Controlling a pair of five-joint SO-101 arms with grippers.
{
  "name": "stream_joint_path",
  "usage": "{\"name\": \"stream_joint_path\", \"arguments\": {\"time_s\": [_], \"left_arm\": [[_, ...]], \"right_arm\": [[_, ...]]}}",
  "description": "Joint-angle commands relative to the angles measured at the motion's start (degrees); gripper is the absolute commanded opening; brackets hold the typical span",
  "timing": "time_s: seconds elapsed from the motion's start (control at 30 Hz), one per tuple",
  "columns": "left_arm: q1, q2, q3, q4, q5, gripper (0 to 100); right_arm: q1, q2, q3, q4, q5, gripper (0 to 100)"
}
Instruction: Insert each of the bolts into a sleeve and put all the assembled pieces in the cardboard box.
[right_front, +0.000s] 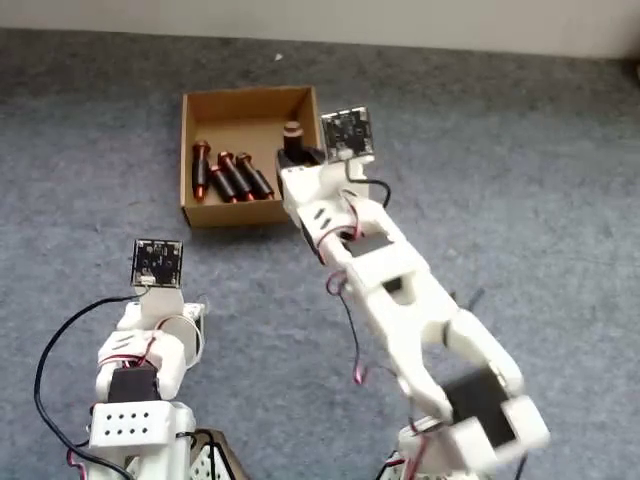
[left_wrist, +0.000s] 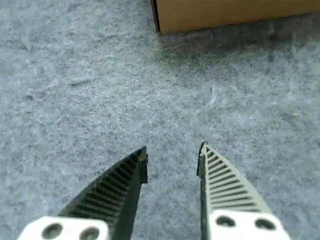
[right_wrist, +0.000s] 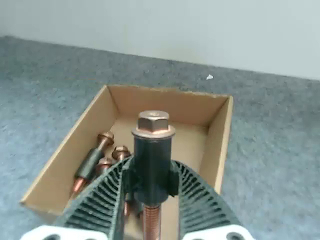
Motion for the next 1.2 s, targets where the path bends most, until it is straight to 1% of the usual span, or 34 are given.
{"name": "stream_joint_path", "arguments": {"time_s": [0.0, 0.1, 0.27, 0.47, 0.57, 0.67, 0.83, 0.97, 1.07, 1.17], "left_arm": [[-1.89, -0.48, 0.31, -1.41, -0.44, 19], [-2.59, -0.48, 0.4, -1.49, -0.44, 19], [-2.59, -0.48, 0.4, -1.49, -0.44, 19], [-2.59, -0.48, 0.4, -1.49, -0.44, 19], [-2.59, -0.48, 0.4, -1.49, -0.44, 19], [-2.59, -0.48, 0.57, -1.49, -0.44, 19], [-2.51, -0.48, 0.75, -1.49, -0.44, 19], [-2.51, -0.48, 0.75, -1.49, -0.44, 19], [-2.42, -0.48, 0.75, -1.49, -0.44, 19], [-2.24, -0.48, 0.75, -1.49, -0.44, 19]], "right_arm": [[0.57, 6.99, -6.73, -5.76, 0.0, 0.4], [0.66, 12.0, -8.48, -6.02, 0.0, 0.4], [0.66, 13.41, -8.48, -5.76, 0.0, 1.2], [0.75, 13.14, -8.48, -5.76, 0.0, 17.1], [0.57, 9.89, -7.96, -5.49, 0.0, 18.0], [0.4, 2.33, -4.0, -1.45, 0.0, 18.0], [0.66, -15.34, 5.67, 7.34, 0.0, 17.2], [0.66, -29.67, 15.96, 14.2, 0.0, 9.1], [0.66, -39.78, 24.04, 16.48, 0.0, 1.4], [0.66, -49.98, 31.87, 18.24, 0.0, 0.6]]}}
